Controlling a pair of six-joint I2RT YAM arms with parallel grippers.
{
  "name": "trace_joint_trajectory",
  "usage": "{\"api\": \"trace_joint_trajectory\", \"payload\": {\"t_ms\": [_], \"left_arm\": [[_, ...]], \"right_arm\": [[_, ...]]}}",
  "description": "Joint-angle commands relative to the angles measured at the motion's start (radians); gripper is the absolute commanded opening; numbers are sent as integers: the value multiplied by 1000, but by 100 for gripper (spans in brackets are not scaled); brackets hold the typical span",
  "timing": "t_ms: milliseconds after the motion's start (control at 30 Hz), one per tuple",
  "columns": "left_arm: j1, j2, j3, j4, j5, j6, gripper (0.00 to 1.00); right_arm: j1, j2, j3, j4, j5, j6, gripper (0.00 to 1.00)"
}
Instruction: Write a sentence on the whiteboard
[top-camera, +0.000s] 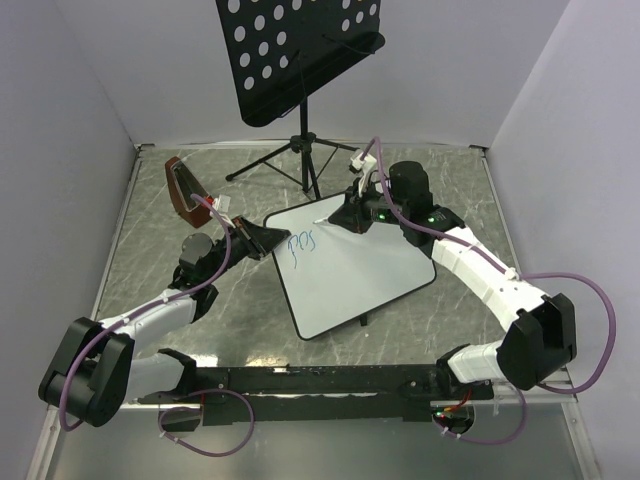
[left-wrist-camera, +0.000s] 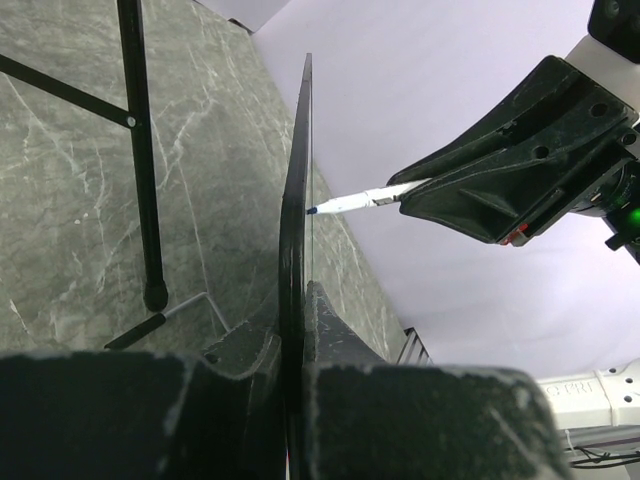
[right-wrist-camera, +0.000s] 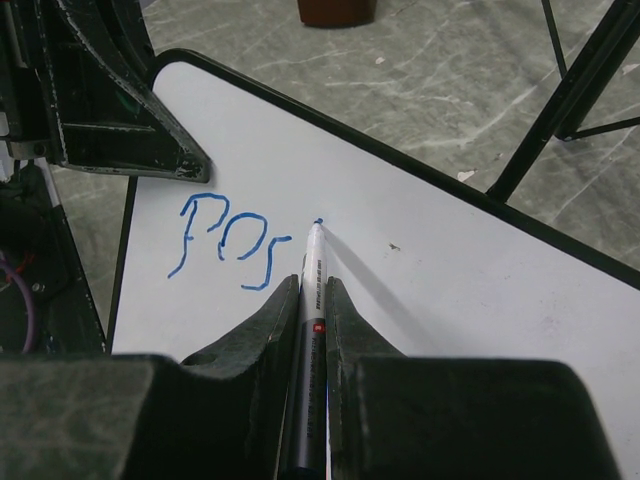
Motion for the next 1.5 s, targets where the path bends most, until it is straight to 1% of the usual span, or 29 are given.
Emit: {"api": "trace_joint_trajectory", "payload": {"t_ms": [0,433,667,800,1067,1467], "left_arm": [[-7,-16,15,140,25,34,1],[-8,-17,13,142,25,32,1],[-8,-14,15,147,26,31,1],[-8,-19,15,139,28,34,1],[-8,-17,18,139,26,34,1],[-8,-14,23,134,28,37,1]], "right_arm": [[-3,-45,2,10,-34,6,0],[2,-26,-26,7,-59,-1,0],[6,-5,-18,3,-43,-7,0],[6,0,-14,-6,-7,-10,0],[0,-33,-29,-13,52,-24,0],[-11,-72,-51,-36,35,-41,0]]}}
